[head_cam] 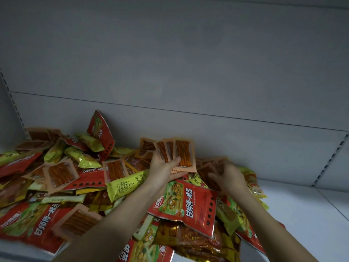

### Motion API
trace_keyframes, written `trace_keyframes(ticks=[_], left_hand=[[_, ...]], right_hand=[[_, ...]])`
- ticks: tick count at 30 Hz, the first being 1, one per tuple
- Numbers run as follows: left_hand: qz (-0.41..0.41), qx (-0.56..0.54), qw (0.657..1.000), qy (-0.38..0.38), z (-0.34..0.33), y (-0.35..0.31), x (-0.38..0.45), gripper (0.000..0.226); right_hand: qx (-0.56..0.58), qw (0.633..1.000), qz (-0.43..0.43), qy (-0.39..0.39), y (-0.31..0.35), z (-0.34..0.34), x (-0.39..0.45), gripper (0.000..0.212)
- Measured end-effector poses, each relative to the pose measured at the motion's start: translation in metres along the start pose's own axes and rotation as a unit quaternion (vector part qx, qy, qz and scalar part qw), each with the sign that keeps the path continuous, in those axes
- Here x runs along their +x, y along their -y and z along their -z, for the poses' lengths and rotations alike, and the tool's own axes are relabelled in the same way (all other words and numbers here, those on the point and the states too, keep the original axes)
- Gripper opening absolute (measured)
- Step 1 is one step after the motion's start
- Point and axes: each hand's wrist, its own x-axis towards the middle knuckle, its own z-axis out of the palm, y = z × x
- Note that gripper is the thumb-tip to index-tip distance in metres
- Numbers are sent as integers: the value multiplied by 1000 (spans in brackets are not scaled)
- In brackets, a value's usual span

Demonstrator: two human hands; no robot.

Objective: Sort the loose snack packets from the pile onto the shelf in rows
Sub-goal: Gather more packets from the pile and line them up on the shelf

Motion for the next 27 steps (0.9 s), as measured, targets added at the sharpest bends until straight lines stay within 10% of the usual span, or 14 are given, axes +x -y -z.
trace_keyframes(ticks=[10,14,18,27], left_hand=[[19,-12,1000,16,9,4,-3,53],[24,-16,999,22,11,3,-4,54],[42,-25,998,42,6,3,-10,55],[63,13,987,145,-18,16,-33,46]], right_hand=[[-61,996,-47,32,1,-2,2,15],[137,989,-43,-28,12,28,2,10],[410,905,-110,-7,36,53,-10,7],[413,896,-161,-7,37,40,-77,12]])
